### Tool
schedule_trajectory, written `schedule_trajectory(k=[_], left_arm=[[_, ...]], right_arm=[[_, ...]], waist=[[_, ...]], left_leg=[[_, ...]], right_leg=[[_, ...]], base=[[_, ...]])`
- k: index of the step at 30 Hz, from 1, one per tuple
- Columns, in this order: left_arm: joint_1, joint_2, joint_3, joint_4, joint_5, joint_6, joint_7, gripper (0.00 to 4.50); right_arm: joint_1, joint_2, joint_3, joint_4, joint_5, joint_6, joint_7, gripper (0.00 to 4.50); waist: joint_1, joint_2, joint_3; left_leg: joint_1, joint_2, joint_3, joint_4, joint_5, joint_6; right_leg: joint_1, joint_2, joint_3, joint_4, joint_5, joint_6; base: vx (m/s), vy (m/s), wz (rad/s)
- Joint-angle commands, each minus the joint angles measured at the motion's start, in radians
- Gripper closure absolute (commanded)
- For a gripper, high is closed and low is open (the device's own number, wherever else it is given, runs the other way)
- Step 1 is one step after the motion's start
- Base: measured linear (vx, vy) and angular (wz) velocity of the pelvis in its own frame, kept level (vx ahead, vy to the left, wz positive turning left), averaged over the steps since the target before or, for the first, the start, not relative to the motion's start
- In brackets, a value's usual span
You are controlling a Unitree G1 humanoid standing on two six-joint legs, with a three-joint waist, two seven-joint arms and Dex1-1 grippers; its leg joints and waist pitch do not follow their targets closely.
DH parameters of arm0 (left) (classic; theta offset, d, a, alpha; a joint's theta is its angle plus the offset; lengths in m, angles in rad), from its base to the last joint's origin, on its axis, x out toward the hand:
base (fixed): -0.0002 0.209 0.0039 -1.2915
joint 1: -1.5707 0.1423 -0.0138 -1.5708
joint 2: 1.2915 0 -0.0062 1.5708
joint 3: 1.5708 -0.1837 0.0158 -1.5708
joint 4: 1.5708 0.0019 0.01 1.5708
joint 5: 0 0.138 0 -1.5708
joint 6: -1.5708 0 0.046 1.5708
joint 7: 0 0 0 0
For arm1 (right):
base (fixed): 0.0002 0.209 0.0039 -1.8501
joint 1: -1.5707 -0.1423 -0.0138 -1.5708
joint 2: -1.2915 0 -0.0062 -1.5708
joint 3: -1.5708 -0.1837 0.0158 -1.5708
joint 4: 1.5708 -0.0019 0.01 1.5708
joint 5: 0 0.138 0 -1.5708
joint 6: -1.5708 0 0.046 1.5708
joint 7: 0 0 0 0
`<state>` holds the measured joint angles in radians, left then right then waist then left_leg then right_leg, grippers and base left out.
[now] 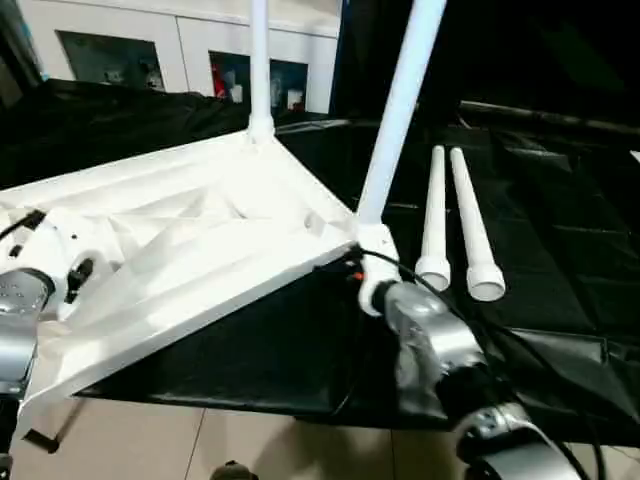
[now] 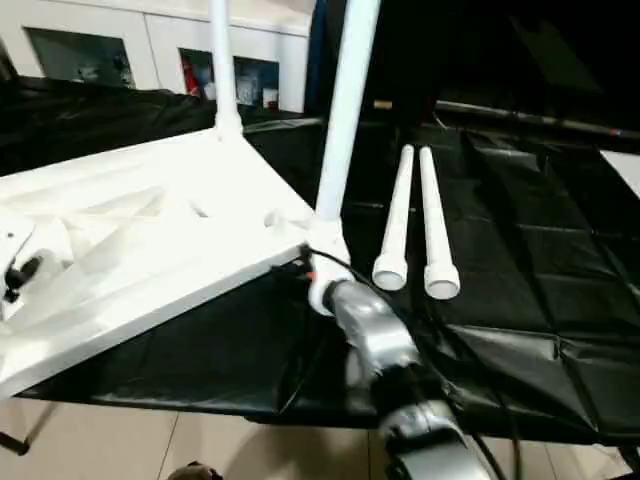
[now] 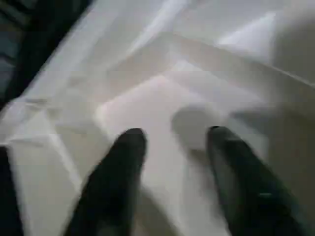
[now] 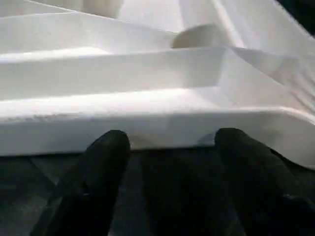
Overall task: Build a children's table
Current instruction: Rotate table base
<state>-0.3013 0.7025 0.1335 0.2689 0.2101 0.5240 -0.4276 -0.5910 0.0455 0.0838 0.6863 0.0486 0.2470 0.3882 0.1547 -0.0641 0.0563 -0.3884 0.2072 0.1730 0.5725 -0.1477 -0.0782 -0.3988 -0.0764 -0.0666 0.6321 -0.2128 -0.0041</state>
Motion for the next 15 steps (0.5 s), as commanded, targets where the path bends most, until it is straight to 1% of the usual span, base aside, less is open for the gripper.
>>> schedule_trajectory(k=[1,2,3,4,5,6,7,8,9,10,11,12,13,14,15], left_arm=[[-0.01,0.003,-0.028,0.034,-0.004,-0.029,-0.028,2.35],[-0.016,0.002,-0.04,0.057,-0.008,-0.032,-0.054,2.58],[-0.02,0.002,-0.049,0.07,-0.01,-0.03,-0.071,2.73],[-0.03,0.009,-0.07,0.113,-0.008,-0.051,-0.101,2.65],[-0.033,0.015,-0.081,0.129,-0.005,-0.062,-0.109,2.66],[-0.032,0.015,-0.089,0.129,-0.015,-0.048,-0.136,2.84],[-0.032,0.015,-0.089,0.129,-0.015,-0.048,-0.136,3.08],[-0.028,0.021,-0.114,0.115,-0.025,-0.03,-0.189,3.19],[-0.024,0.019,-0.121,0.1,-0.044,-0.016,-0.222,3.21],[-0.021,0.018,-0.124,0.092,-0.056,-0.009,-0.242,3.21],[-0.013,0.021,-0.137,0.073,-0.072,-0.002,-0.282,3.35],[-0.004,0.023,-0.149,0.054,-0.09,-0.007,-0.328,3.55],[0.007,0.025,-0.168,0.029,-0.112,-0.026,-0.391,3.66],[0.009,0.026,-0.178,0.021,-0.115,-0.028,-0.411,3.63],[0.011,0.028,-0.185,0.017,-0.115,-0.028,-0.421,3.72]], right_arm=[[-0.024,-0.005,-0.025,0.036,0.013,-0.016,-0.009,1.65],[-0.042,-0.002,-0.028,0.069,0.011,-0.022,-0.014,1.7],[-0.054,-0.001,-0.031,0.092,0.011,-0.026,-0.018,1.83],[-0.076,0.003,-0.035,0.133,0.01,-0.036,-0.026,1.95],[-0.082,0.004,-0.037,0.144,0.011,-0.041,-0.027,2.06],[-0.092,0.008,-0.044,0.162,0.017,-0.046,-0.028,2.11],[-0.092,0.008,-0.044,0.162,0.017,-0.046,-0.028,2.16],[-0.114,0.015,-0.054,0.202,0.025,-0.059,-0.024,2.38],[-0.126,0.017,-0.056,0.226,0.024,-0.072,-0.024,2.5],[-0.134,0.017,-0.056,0.241,0.022,-0.081,-0.025,2.5],[-0.145,0.019,-0.061,0.261,0.025,-0.092,-0.022,2.56],[-0.159,0.021,-0.066,0.287,0.027,-0.107,-0.018,2.62],[-0.18,0.024,-0.072,0.324,0.029,-0.127,-0.009,2.83],[-0.188,0.025,-0.073,0.338,0.028,-0.134,-0.005,2.94],[-0.193,0.026,-0.073,0.346,0.028,-0.137,-0.003,3.01]], waist=[[0.0,0.03,-0.065],[0.001,0.025,-0.065],[0.001,0.026,-0.065],[0.0,0.021,-0.063],[0.0,0.022,-0.062],[0.001,0.022,-0.062],[0.0,0.018,-0.062],[0.001,0.017,-0.064],[0.001,0.019,-0.064],[0.0,0.021,-0.065],[-0.001,0.022,-0.065],[0.0,0.022,-0.066],[0.002,0.021,-0.068],[0.002,0.021,-0.067],[0.003,0.021,-0.067]], left_leg=[[0.035,0.025,-0.013,-0.081,-0.292,-0.074],[0.034,0.024,-0.013,-0.082,-0.283,-0.073],[0.036,0.024,-0.012,-0.082,-0.288,-0.074],[0.034,0.024,-0.012,-0.083,-0.299,-0.076],[0.034,0.024,-0.013,-0.084,-0.313,-0.077],[0.035,0.024,-0.014,-0.085,-0.319,-0.078],[0.036,0.025,-0.013,-0.085,-0.324,-0.077],[0.037,0.027,-0.013,-0.084,-0.318,-0.075],[0.037,0.026,-0.014,-0.084,-0.313,-0.074],[0.037,0.027,-0.013,-0.084,-0.305,-0.077],[0.037,0.027,-0.013,-0.083,-0.304,-0.079],[0.036,0.026,-0.012,-0.082,-0.294,-0.078],[0.037,0.027,-0.012,-0.081,-0.289,-0.074],[0.036,0.026,-0.009,-0.08,-0.28,-0.072],[0.037,0.026,-0.009,-0.079,-0.275,-0.07]], right_leg=[[0.03,-0.066,0.047,-0.065,-0.065,-0.164],[0.031,-0.068,0.047,-0.064,-0.064,-0.166],[0.03,-0.068,0.047,-0.065,-0.071,-0.167],[0.031,-0.069,0.047,-0.067,-0.09,-0.165],[0.031,-0.071,0.049,-0.068,-0.116,-0.162],[0.03,-0.072,0.049,-0.069,-0.127,-0.159],[0.029,-0.073,0.05,-0.071,-0.136,-0.158],[0.029,-0.076,0.05,-0.068,-0.133,-0.163],[0.029,-0.075,0.05,-0.067,-0.129,-0.166],[0.029,-0.073,0.049,-0.064,-0.111,-0.172],[0.028,-0.073,0.049,-0.063,-0.103,-0.177],[0.031,-0.072,0.048,-0.061,-0.083,-0.181],[0.031,-0.077,0.048,-0.06,-0.077,-0.19],[0.031,-0.072,0.048,-0.059,-0.064,-0.195],[0.03,-0.071,0.048,-0.058,-0.051,-0.196]], base=[[0.0,0.0,0.0],[0.0,0.0,0.0],[0.0,0.0,0.0],[0.0,0.0,0.0],[0.0,0.0,0.0],[0.0,0.0,0.0],[0.0,0.0,0.0],[0.0,0.0,0.0],[0.0,0.0,0.0],[0.0,0.0,0.0],[0.0,0.0,0.0],[0.0,0.0,0.0],[0.0,0.0,0.0],[0.0,0.0,0.0],[0.0,0.0,0.0]])
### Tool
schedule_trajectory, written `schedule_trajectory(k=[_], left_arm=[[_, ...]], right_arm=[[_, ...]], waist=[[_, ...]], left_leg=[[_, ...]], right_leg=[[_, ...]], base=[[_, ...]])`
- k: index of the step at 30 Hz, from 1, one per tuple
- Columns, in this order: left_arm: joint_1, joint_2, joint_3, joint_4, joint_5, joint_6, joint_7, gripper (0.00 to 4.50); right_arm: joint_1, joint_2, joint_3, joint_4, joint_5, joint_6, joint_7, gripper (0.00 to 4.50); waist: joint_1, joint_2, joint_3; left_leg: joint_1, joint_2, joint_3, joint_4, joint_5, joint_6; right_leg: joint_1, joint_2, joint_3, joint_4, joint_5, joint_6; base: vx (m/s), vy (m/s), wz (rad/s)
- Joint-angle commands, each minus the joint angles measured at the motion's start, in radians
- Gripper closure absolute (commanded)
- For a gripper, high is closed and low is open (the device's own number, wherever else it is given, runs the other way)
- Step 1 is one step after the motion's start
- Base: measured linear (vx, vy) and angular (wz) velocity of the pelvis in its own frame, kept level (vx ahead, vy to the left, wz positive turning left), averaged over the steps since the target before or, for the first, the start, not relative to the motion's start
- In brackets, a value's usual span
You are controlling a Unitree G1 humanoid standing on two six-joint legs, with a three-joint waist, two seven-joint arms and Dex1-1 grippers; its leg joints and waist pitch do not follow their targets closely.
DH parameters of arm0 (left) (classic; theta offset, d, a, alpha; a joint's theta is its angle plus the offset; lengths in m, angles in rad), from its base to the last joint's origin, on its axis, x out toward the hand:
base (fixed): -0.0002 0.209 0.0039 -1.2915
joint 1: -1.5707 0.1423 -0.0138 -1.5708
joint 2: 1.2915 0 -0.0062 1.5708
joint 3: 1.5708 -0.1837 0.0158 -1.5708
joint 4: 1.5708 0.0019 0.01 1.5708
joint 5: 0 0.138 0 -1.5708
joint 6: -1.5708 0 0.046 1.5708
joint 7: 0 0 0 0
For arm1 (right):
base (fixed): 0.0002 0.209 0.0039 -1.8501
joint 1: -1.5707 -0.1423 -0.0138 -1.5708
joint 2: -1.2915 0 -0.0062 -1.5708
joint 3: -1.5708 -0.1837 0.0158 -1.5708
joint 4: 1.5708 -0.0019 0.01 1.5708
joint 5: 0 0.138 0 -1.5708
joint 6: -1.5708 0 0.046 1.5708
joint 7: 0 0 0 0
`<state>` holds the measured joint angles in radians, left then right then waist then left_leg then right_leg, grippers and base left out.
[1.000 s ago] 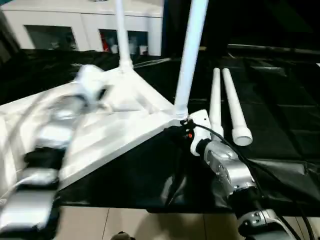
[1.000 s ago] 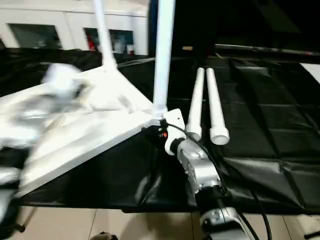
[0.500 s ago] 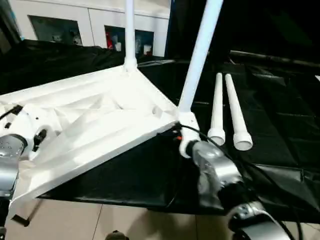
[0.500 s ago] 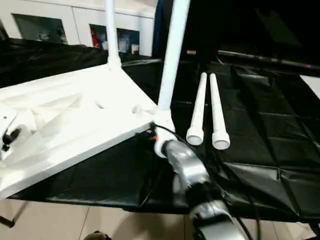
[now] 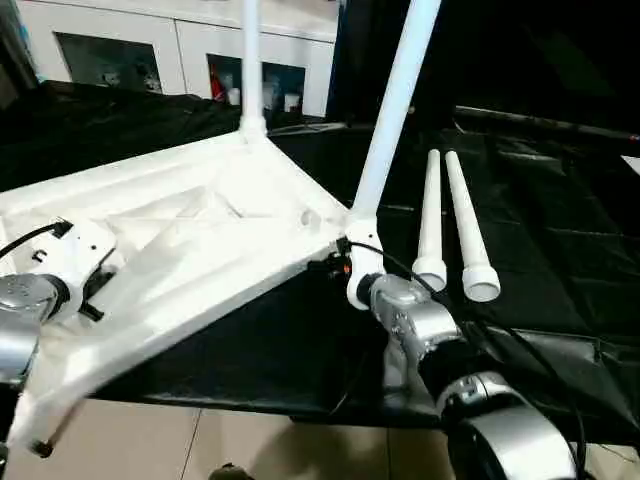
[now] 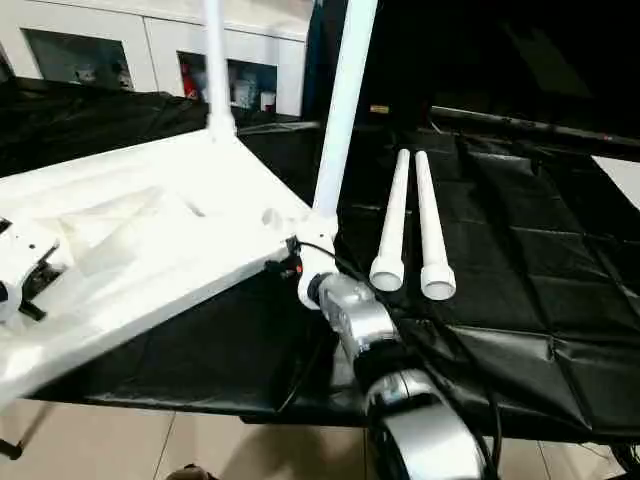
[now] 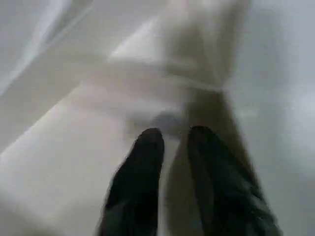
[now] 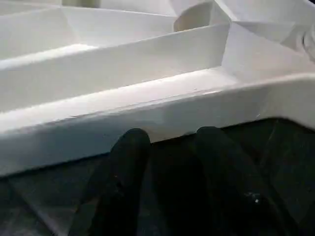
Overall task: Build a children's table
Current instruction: Rotate table base
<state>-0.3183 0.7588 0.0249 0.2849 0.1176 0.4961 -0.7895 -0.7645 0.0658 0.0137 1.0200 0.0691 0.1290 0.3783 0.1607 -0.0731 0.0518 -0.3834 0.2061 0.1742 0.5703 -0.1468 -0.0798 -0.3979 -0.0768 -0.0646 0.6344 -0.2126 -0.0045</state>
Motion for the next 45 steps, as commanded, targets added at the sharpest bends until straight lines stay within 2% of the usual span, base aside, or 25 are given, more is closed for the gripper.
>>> schedule_trajectory(k=[1,2,5,7,12,13,14,16,17,19,20,22,25,26,27,28,29,30,31,32,33,34,35,41,45], left_arm=[[0.031,-0.026,-0.088,-0.007,-0.023,-0.004,-0.073,3.72],[0.041,-0.022,-0.107,-0.035,-0.039,-0.006,-0.112,4.09],[0.063,-0.016,-0.167,-0.141,-0.103,0.018,-0.237,4.16],[0.052,-0.031,-0.197,-0.17,-0.113,0.036,-0.268,4.44],[-0.002,-0.069,-0.275,-0.18,-0.114,0.029,-0.355,4.5],[-0.015,-0.076,-0.293,-0.179,-0.108,0.029,-0.369,4.5],[-0.042,-0.097,-0.311,-0.155,-0.09,0.013,-0.367,4.5],[-0.059,-0.108,-0.318,-0.135,-0.075,0.001,-0.353,4.5],[-0.118,-0.138,-0.329,-0.043,-0.019,-0.052,-0.295,4.5],[-0.153,-0.156,-0.333,0.012,0.008,-0.076,-0.258,4.5],[-0.205,-0.184,-0.334,0.099,0.04,-0.104,-0.194,4.5],[-0.233,-0.2,-0.333,0.148,0.056,-0.118,-0.158,4.5],[-0.324,-0.216,-0.356,0.307,0.123,-0.179,-0.035,4.5],[-0.345,-0.211,-0.37,0.344,0.143,-0.199,-0.008,4.5],[-0.358,-0.207,-0.38,0.368,0.157,-0.214,0.009,4.5],[-0.398,-0.209,-0.383,0.447,0.178,-0.241,0.061,4.5],[-0.405,-0.211,-0.381,0.462,0.18,-0.244,0.071,4.5],[-0.407,-0.211,-0.381,0.466,0.181,-0.245,0.074,4.5],[-0.445,-0.218,-0.385,0.543,0.211,-0.278,0.166,4.5],[-0.456,-0.221,-0.388,0.566,0.222,-0.289,0.196,4.5],[-0.491,-0.235,-0.38,0.641,0.242,-0.317,0.319,4.5],[-0.492,-0.236,-0.379,0.643,0.242,-0.318,0.323,4.5],[-0.509,-0.25,-0.358,0.685,0.244,-0.35,0.447,4.5],[-0.534,-0.285,-0.314,0.759,0.231,-0.496,0.624,4.5],[-0.54,-0.302,-0.284,0.786,0.195,-0.552,0.606,4.5]], right_arm=[[-0.023,0.006,-0.002,0.018,0.005,-0.023,0.008,3.01],[-0.03,0.009,-0.004,0.027,0.005,-0.03,0.009,3.16],[-0.053,0.016,-0.008,0.057,0.002,-0.052,0.017,3.46],[-0.063,0.017,-0.009,0.074,0.002,-0.064,0.021,3.62],[-0.089,0.014,-0.018,0.118,-0.004,-0.093,0.025,3.96],[-0.092,0.011,-0.019,0.12,-0.005,-0.095,0.024,4.07],[-0.095,0.004,-0.02,0.123,-0.009,-0.101,0.017,4.21],[-0.097,0.0,-0.021,0.127,-0.01,-0.105,0.014,4.38],[-0.101,-0.012,-0.026,0.127,-0.01,-0.111,0.007,4.43],[-0.104,-0.02,-0.03,0.131,-0.012,-0.118,0.003,4.47],[-0.104,-0.036,-0.028,0.125,-0.022,-0.127,-0.006,4.47],[-0.104,-0.045,-0.025,0.12,-0.028,-0.132,-0.013,4.47],[-0.098,-0.075,-0.045,0.08,-0.015,-0.128,-0.029,4.47],[-0.094,-0.082,-0.051,0.066,-0.01,-0.124,-0.031,4.47],[-0.092,-0.087,-0.054,0.056,-0.007,-0.122,-0.033,4.47],[-0.084,-0.101,-0.055,0.027,-0.008,-0.118,-0.038,4.47],[-0.082,-0.104,-0.055,0.022,-0.009,-0.118,-0.039,4.47],[-0.081,-0.105,-0.055,0.021,-0.009,-0.118,-0.039,4.47],[-0.073,-0.116,-0.06,0.002,-0.009,-0.116,-0.046,4.47],[-0.071,-0.119,-0.063,-0.004,-0.009,-0.115,-0.048,4.47],[-0.061,-0.127,-0.073,-0.029,-0.006,-0.108,-0.061,4.47],[-0.06,-0.128,-0.073,-0.03,-0.006,-0.108,-0.061,4.47],[-0.05,-0.133,-0.081,-0.053,-0.002,-0.1,-0.072,4.47],[-0.02,-0.147,-0.081,-0.114,0.0,-0.058,-0.08,4.47],[-0.004,-0.161,-0.079,-0.189,-0.001,0.008,-0.074,4.47]], waist=[[0.0,0.032,-0.063],[0.002,0.031,-0.063],[0.006,0.033,-0.063],[0.004,0.031,-0.061],[0.007,0.033,-0.061],[0.006,0.031,-0.061],[0.004,0.04,-0.061],[0.003,0.039,-0.064],[0.003,0.038,-0.064],[0.008,0.037,-0.064],[0.006,0.063,-0.067],[0.007,0.052,-0.065],[0.004,0.054,-0.063],[0.005,0.061,-0.063],[0.004,0.058,-0.064],[0.0,0.063,-0.066],[0.0,0.061,-0.067],[-0.003,0.07,-0.067],[-0.009,0.073,-0.067],[-0.01,0.068,-0.071],[-0.013,0.068,-0.071],[-0.014,0.069,-0.071],[-0.014,0.068,-0.075],[-0.01,0.063,-0.079],[-0.005,0.061,-0.078]], left_leg=[[0.031,0.026,-0.009,-0.077,-0.265,-0.066],[0.031,0.025,-0.009,-0.077,-0.264,-0.064],[0.033,0.028,-0.01,-0.078,-0.277,-0.069],[0.033,0.027,-0.008,-0.079,-0.287,-0.073],[0.032,0.026,-0.009,-0.08,-0.319,-0.082],[0.032,0.026,-0.009,-0.08,-0.317,-0.082],[0.033,0.025,-0.009,-0.08,-0.321,-0.088],[0.03,0.024,-0.009,-0.076,-0.299,-0.087],[0.03,0.022,-0.008,-0.075,-0.284,-0.08],[0.031,0.021,-0.006,-0.073,-0.286,-0.077],[0.036,0.022,-0.008,-0.073,-0.317,-0.092],[0.034,0.022,-0.01,-0.073,-0.344,-0.093],[0.03,0.021,-0.014,-0.073,-0.351,-0.085],[0.032,0.022,-0.015,-0.074,-0.358,-0.087],[0.029,0.023,-0.017,-0.074,-0.353,-0.088],[0.024,0.022,-0.02,-0.074,-0.339,-0.091],[0.025,0.02,-0.018,-0.071,-0.323,-0.086],[0.024,0.02,-0.019,-0.071,-0.319,-0.088],[0.021,0.019,-0.02,-0.07,-0.316,-0.087],[0.024,0.019,-0.019,-0.067,-0.31,-0.083],[0.022,0.018,-0.018,-0.065,-0.299,-0.08],[0.02,0.015,-0.017,-0.063,-0.29,-0.076],[0.019,0.019,-0.02,-0.062,-0.262,-0.068],[0.02,0.02,-0.017,-0.054,-0.207,-0.045],[0.022,0.02,-0.014,-0.052,-0.19,-0.037]], right_leg=[[0.031,-0.07,0.046,-0.058,-0.031,-0.197],[0.033,-0.069,0.046,-0.058,-0.029,-0.193],[0.032,-0.073,0.044,-0.058,-0.055,-0.196],[0.031,-0.069,0.045,-0.059,-0.058,-0.197],[0.032,-0.072,0.049,-0.065,-0.118,-0.184],[0.032,-0.072,0.049,-0.064,-0.119,-0.183],[0.031,-0.069,0.048,-0.066,-0.114,-0.18],[0.035,-0.068,0.048,-0.06,-0.069,-0.186],[0.036,-0.064,0.048,-0.061,-0.052,-0.187],[0.035,-0.066,0.049,-0.062,-0.066,-0.184],[0.031,-0.066,0.049,-0.065,-0.078,-0.178],[0.035,-0.068,0.05,-0.066,-0.121,-0.173],[0.035,-0.07,0.051,-0.076,-0.195,-0.15],[0.032,-0.07,0.051,-0.08,-0.209,-0.143],[0.036,-0.071,0.05,-0.076,-0.208,-0.142],[0.041,-0.07,0.048,-0.074,-0.194,-0.138],[0.039,-0.068,0.047,-0.074,-0.18,-0.138],[0.038,-0.068,0.048,-0.071,-0.166,-0.143],[0.039,-0.065,0.046,-0.072,-0.142,-0.15],[0.041,-0.065,0.046,-0.068,-0.112,-0.161],[0.042,-0.064,0.045,-0.066,-0.094,-0.167],[0.042,-0.058,0.045,-0.065,-0.076,-0.165],[0.047,-0.062,0.044,-0.06,-0.019,-0.173],[0.048,-0.06,0.04,-0.053,0.08,-0.199],[0.048,-0.062,0.04,-0.052,0.101,-0.206]], base=[[0.0,0.0,0.0],[0.0,0.0,0.0],[0.0,0.0,0.0],[0.0,0.0,0.0],[0.0,0.0,0.0],[0.0,0.0,0.0],[0.0,0.0,0.0],[0.0,0.0,0.0],[0.0,0.0,0.0],[0.0,0.0,0.0],[0.0,0.0,0.0],[0.0,0.0,0.0],[0.0,0.0,0.0],[0.0,0.0,0.0],[0.0,0.0,0.0],[0.0,0.0,0.0],[0.0,0.0,0.0],[0.0,0.0,0.0],[0.0,0.0,0.0],[0.0,0.0,0.0],[0.0,0.0,0.0],[0.0,0.0,0.0],[0.0,0.0,0.0],[0.0,0.0,0.0],[0.0,0.0,0.0]])
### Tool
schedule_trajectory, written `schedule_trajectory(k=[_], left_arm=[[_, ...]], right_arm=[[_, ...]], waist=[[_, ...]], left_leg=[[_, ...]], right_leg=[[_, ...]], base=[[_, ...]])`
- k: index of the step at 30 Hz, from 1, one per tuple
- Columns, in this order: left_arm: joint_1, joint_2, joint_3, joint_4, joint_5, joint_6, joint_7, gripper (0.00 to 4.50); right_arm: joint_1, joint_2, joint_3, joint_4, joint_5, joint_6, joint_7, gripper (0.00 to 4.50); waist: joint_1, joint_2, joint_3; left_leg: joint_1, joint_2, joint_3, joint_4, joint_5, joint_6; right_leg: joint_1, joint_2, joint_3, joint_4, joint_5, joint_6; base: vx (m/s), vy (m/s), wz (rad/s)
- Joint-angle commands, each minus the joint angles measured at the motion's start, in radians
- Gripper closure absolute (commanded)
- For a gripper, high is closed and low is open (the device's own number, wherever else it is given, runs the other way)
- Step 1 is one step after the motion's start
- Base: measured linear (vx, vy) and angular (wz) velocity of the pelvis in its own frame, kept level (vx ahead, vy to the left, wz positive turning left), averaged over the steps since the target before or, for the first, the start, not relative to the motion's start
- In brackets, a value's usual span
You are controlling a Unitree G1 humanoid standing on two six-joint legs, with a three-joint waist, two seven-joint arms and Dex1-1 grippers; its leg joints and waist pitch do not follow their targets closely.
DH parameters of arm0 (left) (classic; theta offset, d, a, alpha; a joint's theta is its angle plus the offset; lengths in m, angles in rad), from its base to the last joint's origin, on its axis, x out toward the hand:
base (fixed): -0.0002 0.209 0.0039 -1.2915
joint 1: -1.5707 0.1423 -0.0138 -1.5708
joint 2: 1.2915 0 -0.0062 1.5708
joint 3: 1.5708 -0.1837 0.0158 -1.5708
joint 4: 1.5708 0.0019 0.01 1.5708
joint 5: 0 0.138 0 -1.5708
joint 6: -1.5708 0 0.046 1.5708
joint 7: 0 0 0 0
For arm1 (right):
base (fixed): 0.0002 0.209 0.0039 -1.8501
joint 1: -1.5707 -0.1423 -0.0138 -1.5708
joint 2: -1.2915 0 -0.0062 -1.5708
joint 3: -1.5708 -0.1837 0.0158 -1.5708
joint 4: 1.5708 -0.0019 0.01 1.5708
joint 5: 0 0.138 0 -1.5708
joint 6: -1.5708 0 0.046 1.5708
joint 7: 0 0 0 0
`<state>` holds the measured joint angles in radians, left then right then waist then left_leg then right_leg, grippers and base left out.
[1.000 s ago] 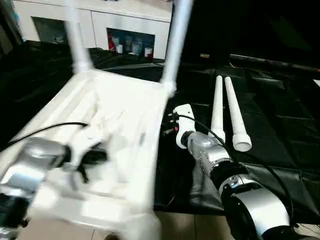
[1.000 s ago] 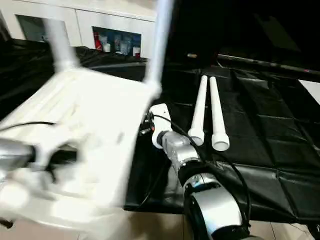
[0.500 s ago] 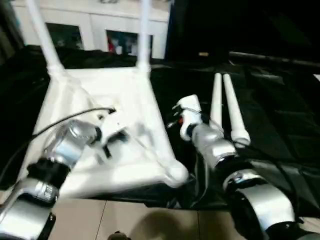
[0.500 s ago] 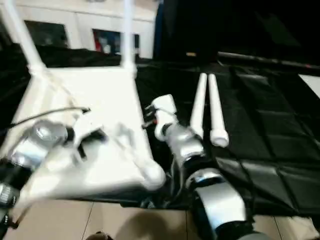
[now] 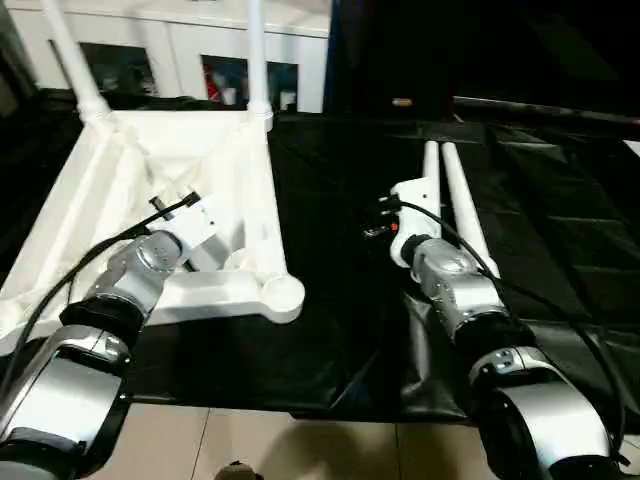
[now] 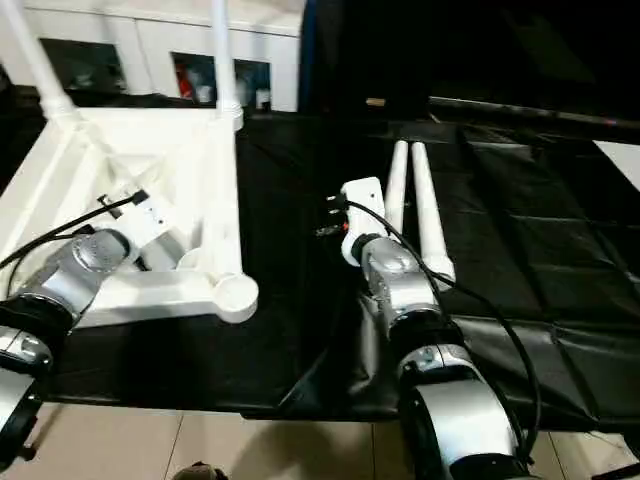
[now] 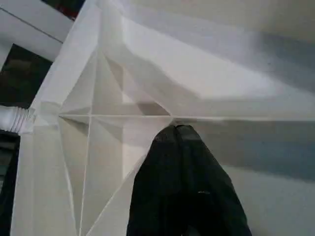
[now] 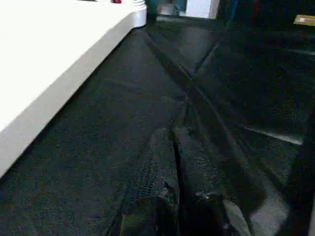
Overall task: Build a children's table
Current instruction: Rotate table base, then pick table leg
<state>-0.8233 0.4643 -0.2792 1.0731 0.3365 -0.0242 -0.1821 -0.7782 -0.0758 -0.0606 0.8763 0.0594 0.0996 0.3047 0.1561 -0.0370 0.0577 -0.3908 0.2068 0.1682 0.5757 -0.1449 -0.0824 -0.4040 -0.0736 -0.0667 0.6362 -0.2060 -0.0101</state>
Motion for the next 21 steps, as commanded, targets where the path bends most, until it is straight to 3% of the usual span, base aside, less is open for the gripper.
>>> schedule_trajectory(k=[1,2,4,7,8,9,12,13,14,15,18,21], left_arm=[[-0.03,-0.009,0.033,-0.013,-0.046,-0.042,-0.028,4.5],[-0.002,-0.013,0.092,-0.1,-0.134,-0.032,-0.127,4.5],[0.027,-0.016,0.142,-0.203,-0.217,-0.001,-0.199,4.5],[0.051,-0.019,0.173,-0.29,-0.28,0.02,-0.247,4.5],[0.097,-0.027,0.221,-0.448,-0.388,0.11,-0.315,4.5],[0.108,-0.028,0.228,-0.48,-0.408,0.136,-0.328,4.17],[0.159,-0.022,0.246,-0.622,-0.477,0.253,-0.374,4.09],[0.176,-0.019,0.245,-0.67,-0.492,0.293,-0.385,4.03],[0.208,-0.015,0.245,-0.759,-0.518,0.365,-0.4,4.03],[0.219,-0.015,0.248,-0.789,-0.528,0.39,-0.401,3.74],[0.242,-0.012,0.239,-0.867,-0.555,0.436,-0.417,3.66],[0.274,-0.003,0.229,-0.975,-0.579,0.515,-0.422,3.25]], right_arm=[[0.012,-0.025,-0.007,-0.069,0.01,0.069,-0.004,4.47],[0.012,-0.04,-0.028,-0.126,0.047,0.16,0.018,4.47],[0.01,-0.056,-0.048,-0.16,0.063,0.212,0.009,4.13],[0.006,-0.071,-0.054,-0.18,0.048,0.243,-0.029,4.1],[-0.018,-0.081,-0.083,-0.185,0.068,0.274,-0.054,3.84],[-0.027,-0.083,-0.089,-0.176,0.07,0.273,-0.061,3.69],[-0.075,-0.091,-0.116,-0.134,0.079,0.288,-0.108,3.66],[-0.102,-0.1,-0.123,-0.097,0.08,0.286,-0.124,3.56],[-0.146,-0.114,-0.135,-0.038,0.082,0.289,-0.152,3.56],[-0.164,-0.12,-0.141,-0.013,0.085,0.288,-0.162,3.3],[-0.226,-0.139,-0.169,0.097,0.099,0.277,-0.193,3.19],[-0.278,-0.153,-0.186,0.193,0.1,0.28,-0.203,2.83]], waist=[[0.001,0.027,-0.084],[0.005,0.026,-0.082],[0.011,0.02,-0.081],[0.013,0.019,-0.079],[0.01,0.019,-0.077],[0.011,0.022,-0.078],[0.001,0.024,-0.075],[-0.006,0.029,-0.074],[-0.015,0.027,-0.076],[-0.017,0.023,-0.073],[-0.02,0.028,-0.072],[-0.024,0.027,-0.073]], left_leg=[[0.029,0.019,-0.008,-0.057,-0.193,-0.035],[0.032,0.02,-0.008,-0.058,-0.196,-0.042],[0.034,0.023,-0.006,-0.059,-0.206,-0.051],[0.033,0.024,-0.004,-0.062,-0.226,-0.067],[0.033,0.023,-0.004,-0.064,-0.243,-0.075],[0.034,0.026,-0.004,-0.065,-0.245,-0.08],[0.032,0.019,0.0,-0.063,-0.257,-0.083],[0.031,0.019,-0.001,-0.064,-0.26,-0.087],[0.033,0.021,-0.003,-0.063,-0.266,-0.095],[0.032,0.019,0.001,-0.063,-0.267,-0.092],[0.03,0.015,0.003,-0.058,-0.25,-0.083],[0.027,0.016,0.002,-0.057,-0.232,-0.08]], right_leg=[[0.054,-0.065,0.042,-0.055,0.091,-0.199],[0.054,-0.066,0.043,-0.056,0.086,-0.202],[0.054,-0.07,0.043,-0.055,0.076,-0.215],[0.052,-0.072,0.043,-0.054,0.037,-0.215],[0.053,-0.075,0.044,-0.055,-0.003,-0.203],[0.052,-0.078,0.044,-0.054,-0.012,-0.208],[0.047,-0.066,0.046,-0.062,-0.036,-0.194],[0.048,-0.065,0.045,-0.061,-0.041,-0.189],[0.049,-0.068,0.045,-0.056,-0.053,-0.197],[0.048,-0.064,0.045,-0.061,-0.066,-0.196],[0.046,-0.06,0.046,-0.061,-0.065,-0.184],[0.048,-0.057,0.045,-0.057,-0.036,-0.181]], base=[[0.0,0.0,0.0],[0.0,0.0,0.0],[0.0,0.0,0.0],[0.0,0.0,0.0],[0.0,0.0,0.0],[0.0,0.0,0.0],[0.0,0.0,0.0],[0.0,0.0,0.0],[0.0,0.0,0.0],[0.0,0.0,0.0],[0.0,0.0,0.0],[0.0,0.0,0.0]])
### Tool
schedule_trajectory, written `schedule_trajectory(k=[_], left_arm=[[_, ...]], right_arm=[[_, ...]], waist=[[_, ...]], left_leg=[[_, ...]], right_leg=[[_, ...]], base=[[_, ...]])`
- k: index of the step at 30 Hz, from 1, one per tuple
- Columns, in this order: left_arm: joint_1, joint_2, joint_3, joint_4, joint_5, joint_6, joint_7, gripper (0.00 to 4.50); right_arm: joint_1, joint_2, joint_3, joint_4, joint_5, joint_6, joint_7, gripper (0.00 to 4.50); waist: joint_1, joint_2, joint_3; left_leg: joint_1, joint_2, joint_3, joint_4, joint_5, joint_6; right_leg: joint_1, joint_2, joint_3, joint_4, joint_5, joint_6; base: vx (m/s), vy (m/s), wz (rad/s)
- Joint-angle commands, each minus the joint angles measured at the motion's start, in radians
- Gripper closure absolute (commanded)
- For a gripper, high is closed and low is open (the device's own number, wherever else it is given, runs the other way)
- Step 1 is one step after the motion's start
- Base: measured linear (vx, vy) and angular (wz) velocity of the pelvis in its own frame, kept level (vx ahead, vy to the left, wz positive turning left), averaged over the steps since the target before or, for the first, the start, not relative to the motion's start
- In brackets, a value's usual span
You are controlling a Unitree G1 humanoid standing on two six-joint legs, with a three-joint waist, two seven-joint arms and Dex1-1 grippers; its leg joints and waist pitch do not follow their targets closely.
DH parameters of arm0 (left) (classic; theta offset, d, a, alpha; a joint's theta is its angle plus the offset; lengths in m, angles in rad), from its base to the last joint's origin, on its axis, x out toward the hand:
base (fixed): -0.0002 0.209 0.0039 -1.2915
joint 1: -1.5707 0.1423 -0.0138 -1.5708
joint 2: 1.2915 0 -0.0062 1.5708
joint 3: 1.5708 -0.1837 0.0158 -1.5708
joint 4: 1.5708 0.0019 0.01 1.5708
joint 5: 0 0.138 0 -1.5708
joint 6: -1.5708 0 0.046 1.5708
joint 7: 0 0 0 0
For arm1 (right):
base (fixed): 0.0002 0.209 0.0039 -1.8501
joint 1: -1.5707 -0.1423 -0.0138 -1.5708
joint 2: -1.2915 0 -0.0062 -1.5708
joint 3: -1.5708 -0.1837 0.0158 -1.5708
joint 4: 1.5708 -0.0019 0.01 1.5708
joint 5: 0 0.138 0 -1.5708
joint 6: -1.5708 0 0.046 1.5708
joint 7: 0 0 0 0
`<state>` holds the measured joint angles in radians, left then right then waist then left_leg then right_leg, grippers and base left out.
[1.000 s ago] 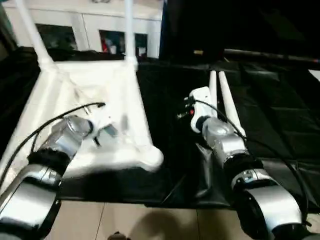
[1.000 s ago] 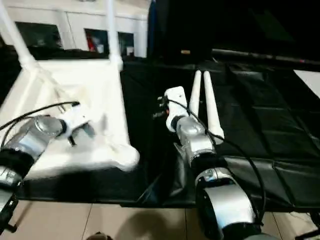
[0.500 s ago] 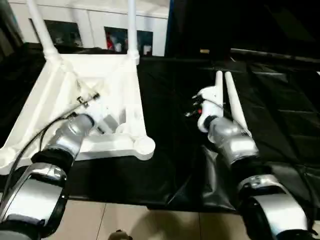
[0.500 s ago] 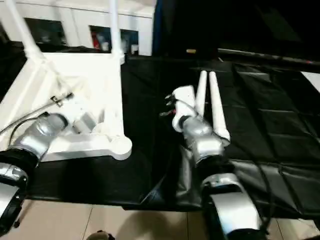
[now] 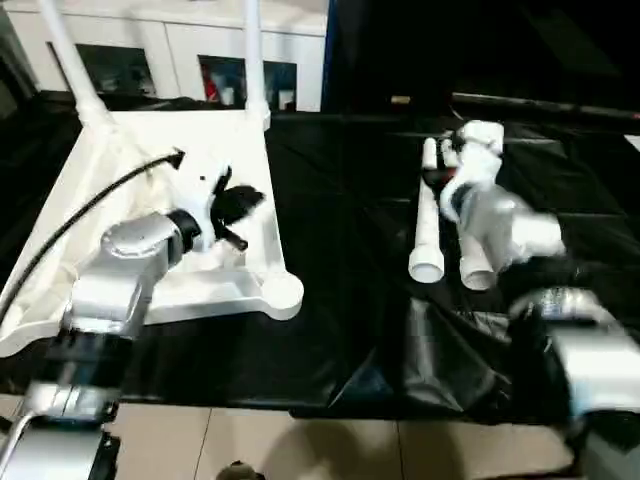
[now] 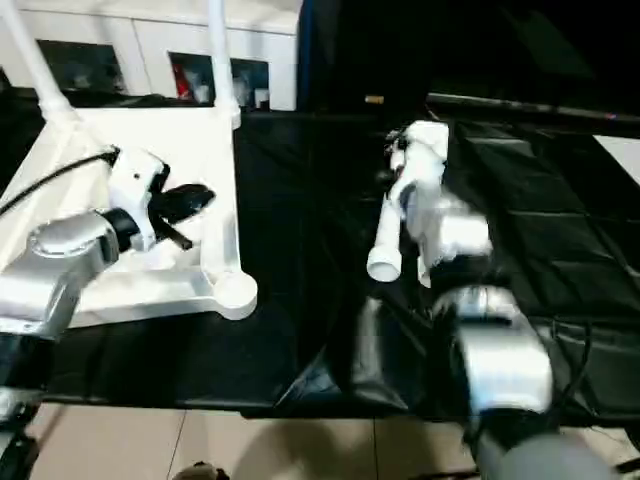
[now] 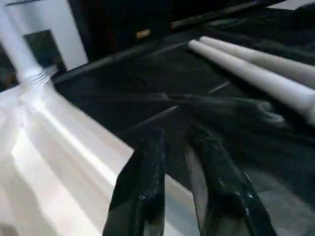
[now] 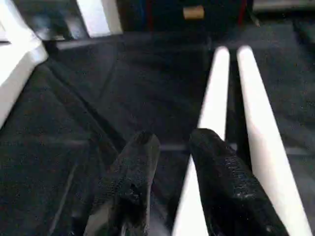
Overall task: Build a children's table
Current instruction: Pick table leg
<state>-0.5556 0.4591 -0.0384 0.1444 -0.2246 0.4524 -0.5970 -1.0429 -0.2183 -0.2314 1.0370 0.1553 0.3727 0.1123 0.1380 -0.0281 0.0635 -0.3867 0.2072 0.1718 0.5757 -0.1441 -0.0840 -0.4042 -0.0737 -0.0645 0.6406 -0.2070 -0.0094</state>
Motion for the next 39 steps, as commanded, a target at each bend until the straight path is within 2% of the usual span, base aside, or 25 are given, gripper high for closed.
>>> schedule_trajectory(k=[1,4,5,6,8,11,12,13,14,18,19,22,23,25,27,29,30,32,34,35,37,38,39], left_arm=[[0.014,0.004,-0.016,-0.075,-0.029,0.057,-0.01,3.25],[0.03,0.01,-0.024,-0.149,-0.048,0.123,-0.018,3.01],[0.051,0.016,-0.034,-0.225,-0.067,0.19,-0.025,2.9],[0.053,0.016,-0.035,-0.233,-0.068,0.197,-0.025,2.78],[0.074,0.024,-0.043,-0.294,-0.075,0.247,-0.021,2.73],[0.096,0.039,-0.042,-0.361,-0.087,0.3,-0.008,2.44],[0.107,0.058,-0.037,-0.401,-0.108,0.337,-0.019,2.33],[0.109,0.06,-0.037,-0.406,-0.111,0.342,-0.02,2.33],[0.116,0.07,-0.028,-0.437,-0.127,0.38,-0.025,2.27],[0.116,0.095,-0.025,-0.455,-0.137,0.413,-0.046,1.93],[0.115,0.095,-0.023,-0.466,-0.14,0.428,-0.046,1.9],[0.101,0.1,-0.027,-0.476,-0.146,0.451,-0.053,1.8],[0.095,0.102,-0.029,-0.477,-0.148,0.457,-0.054,1.58],[0.086,0.112,-0.037,-0.498,-0.161,0.48,-0.049,1.48],[0.084,0.118,-0.042,-0.5,-0.155,0.486,-0.043,1.38],[0.086,0.133,-0.051,-0.511,-0.153,0.486,-0.058,1.04],[0.087,0.133,-0.049,-0.516,-0.155,0.492,-0.058,1.04],[0.089,0.134,-0.045,-0.525,-0.159,0.499,-0.06,1.0],[0.094,0.138,-0.043,-0.536,-0.166,0.506,-0.065,0.67],[0.095,0.144,-0.046,-0.543,-0.166,0.508,-0.068,0.67],[0.096,0.146,-0.047,-0.547,-0.169,0.512,-0.067,0.67],[0.097,0.144,-0.043,-0.555,-0.181,0.528,-0.064,0.67],[0.1,0.147,-0.044,-0.563,-0.186,0.537,-0.063,0.67]], right_arm=[[-0.021,-0.012,-0.019,0.044,0.005,0.01,-0.014,2.83],[-0.045,-0.016,-0.03,0.086,0.008,0.009,-0.025,2.58],[-0.069,-0.021,-0.028,0.137,0.001,0.002,-0.029,2.48],[-0.071,-0.022,-0.027,0.142,0.0,0.001,-0.029,2.34],[-0.083,-0.025,-0.021,0.175,-0.009,-0.008,-0.033,2.25],[-0.088,-0.027,-0.023,0.196,-0.011,-0.019,-0.039,1.97],[-0.089,-0.031,-0.024,0.205,-0.015,-0.024,-0.051,1.83],[-0.089,-0.031,-0.024,0.206,-0.016,-0.025,-0.052,1.83],[-0.095,-0.036,-0.028,0.218,-0.016,-0.032,-0.061,1.75],[-0.106,-0.05,-0.031,0.233,-0.016,-0.037,-0.074,1.4],[-0.108,-0.054,-0.031,0.237,-0.017,-0.04,-0.076,1.35],[-0.113,-0.066,-0.028,0.25,-0.019,-0.041,-0.059,1.21],[-0.116,-0.069,-0.025,0.255,-0.02,-0.032,-0.042,0.98],[-0.126,-0.07,-0.003,0.268,-0.039,-0.012,0.009,0.88],[-0.13,-0.069,-0.005,0.273,-0.037,-0.002,0.016,0.78],[-0.136,-0.068,-0.006,0.282,-0.036,0.013,0.019,0.72],[-0.14,-0.068,-0.007,0.286,-0.035,0.027,0.015,0.72],[-0.148,-0.064,-0.013,0.294,-0.031,0.06,0.002,0.72],[-0.152,-0.053,-0.028,0.3,-0.016,0.076,0.004,0.72],[-0.153,-0.049,-0.029,0.301,-0.015,0.076,0.006,0.72],[-0.153,-0.045,-0.029,0.303,-0.018,0.077,0.007,0.72],[-0.152,-0.038,-0.029,0.308,-0.022,0.093,0.016,0.72],[-0.148,-0.03,-0.025,0.312,-0.026,0.108,0.025,0.72]], waist=[[-0.008,0.015,-0.078],[-0.008,0.014,-0.08],[-0.009,0.011,-0.081],[-0.012,0.004,-0.08],[-0.013,0.002,-0.075],[-0.017,0.004,-0.075],[-0.016,0.014,-0.074],[-0.019,0.012,-0.075],[-0.019,0.022,-0.075],[-0.025,0.02,-0.073],[-0.026,0.026,-0.072],[-0.029,0.027,-0.071],[-0.03,0.031,-0.071],[-0.03,0.023,-0.073],[-0.031,0.025,-0.073],[-0.03,0.02,-0.074],[-0.031,0.015,-0.074],[-0.029,0.019,-0.075],[-0.03,0.02,-0.073],[-0.029,0.016,-0.073],[-0.03,0.018,-0.072],[-0.03,0.01,-0.073],[-0.029,0.014,-0.073]], left_leg=[[0.022,0.014,0.001,-0.056,-0.227,-0.074],[0.02,0.012,0.003,-0.052,-0.194,-0.063],[0.022,0.014,0.003,-0.052,-0.197,-0.066],[0.022,0.015,0.004,-0.052,-0.204,-0.066],[0.02,0.013,0.005,-0.053,-0.221,-0.06],[0.017,0.014,0.003,-0.053,-0.221,-0.062],[0.018,0.012,0.003,-0.052,-0.224,-0.065],[0.017,0.012,0.002,-0.051,-0.221,-0.069],[0.017,0.01,0.001,-0.05,-0.227,-0.073],[0.017,0.008,0.001,-0.049,-0.26,-0.079],[0.018,0.008,0.0,-0.049,-0.273,-0.082],[0.019,0.008,-0.001,-0.047,-0.297,-0.082],[0.019,0.007,-0.001,-0.046,-0.303,-0.083],[0.017,0.007,0.0,-0.046,-0.292,-0.076],[0.016,0.008,-0.001,-0.045,-0.275,-0.072],[0.014,0.007,0.0,-0.043,-0.249,-0.066],[0.014,0.008,0.001,-0.043,-0.243,-0.063],[0.015,0.009,0.001,-0.042,-0.227,-0.063],[0.015,0.009,0.001,-0.042,-0.242,-0.066],[0.013,0.009,0.001,-0.043,-0.246,-0.066],[0.015,0.009,0.001,-0.044,-0.25,-0.068],[0.014,0.01,0.002,-0.044,-0.245,-0.067],[0.013,0.009,0.001,-0.043,-0.236,-0.068]], right_leg=[[0.05,-0.055,0.042,-0.063,-0.024,-0.182],[0.052,-0.051,0.042,-0.059,0.011,-0.183],[0.052,-0.053,0.041,-0.056,0.0,-0.188],[0.05,-0.053,0.041,-0.057,-0.014,-0.189],[0.048,-0.053,0.042,-0.064,-0.067,-0.178],[0.049,-0.054,0.041,-0.063,-0.083,-0.166],[0.046,-0.052,0.041,-0.064,-0.082,-0.165],[0.048,-0.051,0.04,-0.061,-0.067,-0.167],[0.046,-0.049,0.04,-0.06,-0.066,-0.169],[0.045,-0.047,0.039,-0.063,-0.093,-0.172],[0.044,-0.047,0.039,-0.063,-0.105,-0.17],[0.043,-0.046,0.039,-0.066,-0.124,-0.171],[0.042,-0.045,0.039,-0.067,-0.123,-0.173],[0.045,-0.045,0.039,-0.065,-0.113,-0.178],[0.046,-0.046,0.039,-0.063,-0.099,-0.185],[0.049,-0.046,0.039,-0.06,-0.075,-0.19],[0.049,-0.045,0.039,-0.06,-0.072,-0.19],[0.048,-0.046,0.039,-0.057,-0.064,-0.195],[0.046,-0.046,0.039,-0.058,-0.079,-0.195],[0.047,-0.049,0.039,-0.059,-0.092,-0.191],[0.045,-0.048,0.039,-0.06,-0.102,-0.186],[0.046,-0.049,0.039,-0.061,-0.1,-0.185],[0.047,-0.048,0.039,-0.058,-0.093,-0.186]], base=[[0.0,0.0,0.0],[0.0,0.0,0.0],[0.0,0.0,0.0],[0.0,0.0,0.0],[0.0,0.0,0.0],[0.0,0.0,0.0],[0.0,0.0,0.0],[0.0,0.0,0.0],[0.0,0.0,0.0],[0.0,0.0,0.0],[0.0,0.0,0.0],[0.0,0.0,0.0],[0.0,0.0,0.0],[0.0,0.0,0.0],[0.0,0.0,0.0],[0.0,0.0,0.0],[0.0,0.0,0.0],[0.0,0.0,0.0],[0.0,0.0,0.0],[0.0,0.0,0.0],[0.0,0.0,0.0],[0.0,0.0,0.0],[0.0,0.0,0.0]])
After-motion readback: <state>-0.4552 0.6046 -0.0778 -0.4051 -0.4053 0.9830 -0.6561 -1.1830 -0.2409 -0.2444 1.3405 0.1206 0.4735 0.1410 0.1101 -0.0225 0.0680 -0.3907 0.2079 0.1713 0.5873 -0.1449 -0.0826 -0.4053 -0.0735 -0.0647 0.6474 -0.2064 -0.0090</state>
